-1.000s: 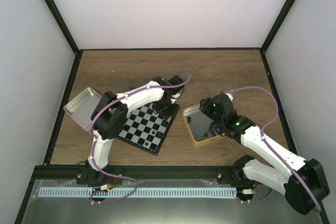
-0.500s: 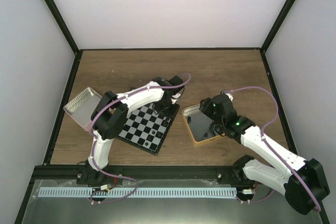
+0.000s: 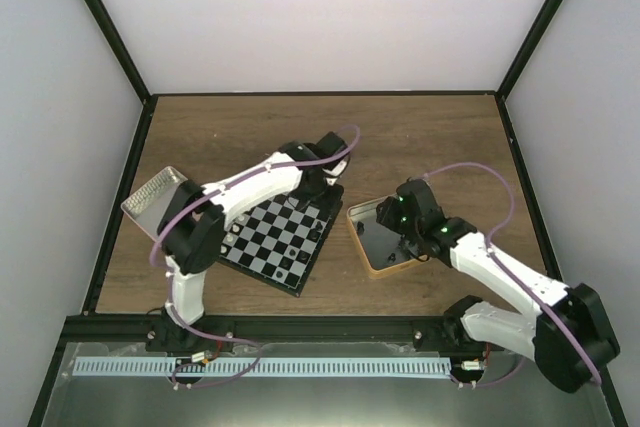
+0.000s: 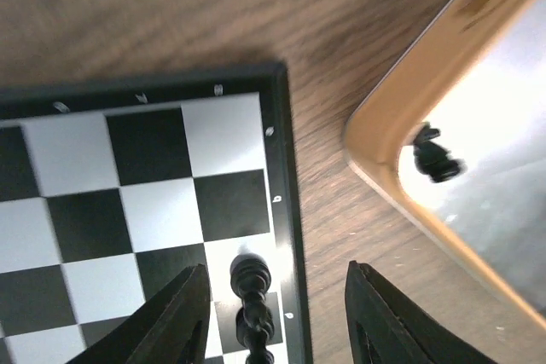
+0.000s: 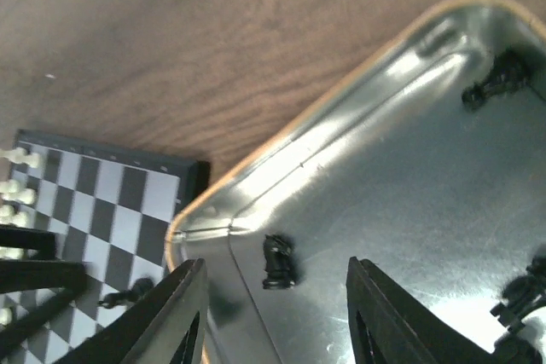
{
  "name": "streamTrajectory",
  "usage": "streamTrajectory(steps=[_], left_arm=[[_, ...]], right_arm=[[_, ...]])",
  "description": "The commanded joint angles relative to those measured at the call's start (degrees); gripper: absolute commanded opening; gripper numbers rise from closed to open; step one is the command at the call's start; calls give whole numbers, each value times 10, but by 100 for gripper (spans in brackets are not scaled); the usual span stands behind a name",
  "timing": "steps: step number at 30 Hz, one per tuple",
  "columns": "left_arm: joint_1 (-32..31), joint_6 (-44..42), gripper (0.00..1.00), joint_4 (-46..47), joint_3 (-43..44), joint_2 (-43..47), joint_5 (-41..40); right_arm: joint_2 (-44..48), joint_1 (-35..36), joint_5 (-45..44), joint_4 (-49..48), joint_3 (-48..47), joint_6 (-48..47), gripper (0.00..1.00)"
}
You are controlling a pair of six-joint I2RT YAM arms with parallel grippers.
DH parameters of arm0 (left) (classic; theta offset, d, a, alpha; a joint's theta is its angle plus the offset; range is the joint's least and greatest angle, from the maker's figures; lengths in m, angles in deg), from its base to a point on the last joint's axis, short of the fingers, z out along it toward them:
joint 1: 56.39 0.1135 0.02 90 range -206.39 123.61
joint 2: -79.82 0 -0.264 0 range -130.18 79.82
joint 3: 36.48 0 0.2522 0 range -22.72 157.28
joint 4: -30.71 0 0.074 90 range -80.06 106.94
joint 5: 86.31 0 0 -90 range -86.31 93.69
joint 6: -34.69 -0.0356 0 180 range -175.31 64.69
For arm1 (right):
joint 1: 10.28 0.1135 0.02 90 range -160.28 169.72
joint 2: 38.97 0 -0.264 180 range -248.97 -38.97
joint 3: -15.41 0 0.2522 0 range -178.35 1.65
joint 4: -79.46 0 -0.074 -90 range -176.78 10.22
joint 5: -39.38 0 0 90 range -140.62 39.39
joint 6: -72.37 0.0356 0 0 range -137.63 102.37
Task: Set up the chess pieces on the board
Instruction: Place the chess piece on the chessboard, then pick up the chess piece from the storage box.
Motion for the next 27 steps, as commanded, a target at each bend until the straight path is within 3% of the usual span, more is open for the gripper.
streamTrajectory(steps=[1,13,21,27], left_arm=[[3,-5,46,70,-10,87,-21],[6,26,48,264,-177,246,-63],[6,41,48,285,-208,255,-61],[6,52,49,289,-212,258,-77]], right_arm=[[-43,-11,54,28,-19,-29,45],[-201,-11,161,31,-85,-72,41],[-272,-11,179,38,-126,-82,40],[-292,-8,146,80,-145,-98,31]])
